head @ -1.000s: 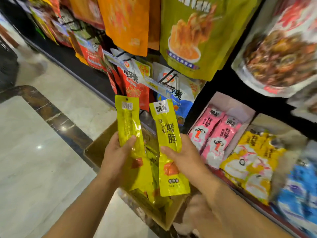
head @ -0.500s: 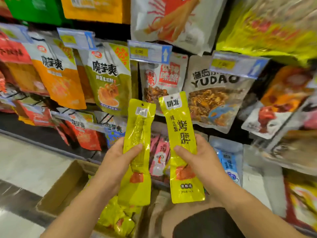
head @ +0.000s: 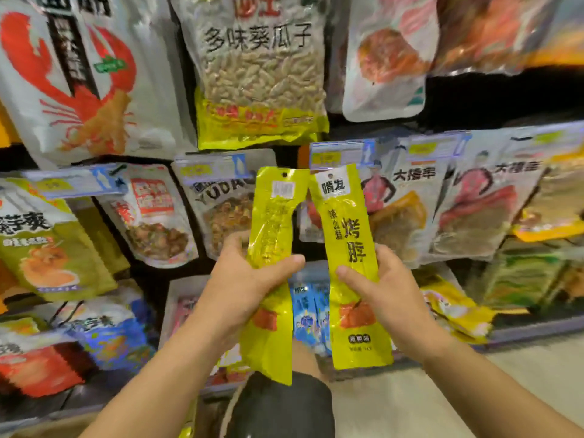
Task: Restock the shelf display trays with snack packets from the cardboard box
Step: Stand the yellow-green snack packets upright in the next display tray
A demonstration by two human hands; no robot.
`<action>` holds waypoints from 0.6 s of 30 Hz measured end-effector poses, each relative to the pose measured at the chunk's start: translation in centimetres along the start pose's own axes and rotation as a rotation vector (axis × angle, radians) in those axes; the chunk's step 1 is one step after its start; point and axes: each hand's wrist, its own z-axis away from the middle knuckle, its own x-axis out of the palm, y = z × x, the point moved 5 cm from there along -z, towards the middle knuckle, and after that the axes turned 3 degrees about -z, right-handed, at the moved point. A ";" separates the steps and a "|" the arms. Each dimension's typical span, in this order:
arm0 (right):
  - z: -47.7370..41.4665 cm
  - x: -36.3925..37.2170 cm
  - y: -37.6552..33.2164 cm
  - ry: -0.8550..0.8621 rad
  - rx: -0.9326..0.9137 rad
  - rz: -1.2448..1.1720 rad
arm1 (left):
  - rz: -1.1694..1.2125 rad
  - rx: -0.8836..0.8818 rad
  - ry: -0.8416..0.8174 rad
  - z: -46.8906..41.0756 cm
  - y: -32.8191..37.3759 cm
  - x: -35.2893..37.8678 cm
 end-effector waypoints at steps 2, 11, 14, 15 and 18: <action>0.6 -2.0 0.7 0.026 0.012 -0.025 | -0.095 0.028 -0.026 -0.2 0.2 2.8; 1.8 -8.9 8.3 0.153 0.166 0.002 | -0.180 -0.205 -0.208 0.2 -4.3 11.7; 2.4 -10.9 11.1 0.206 0.203 0.051 | 0.022 -0.430 -0.268 0.3 -8.3 13.8; 2.6 -11.6 12.0 0.223 0.213 0.064 | 0.118 -0.502 -0.280 0.4 -9.8 14.5; 3.3 -13.4 14.1 0.229 0.260 0.070 | 0.291 -0.696 -0.317 0.1 -14.5 16.4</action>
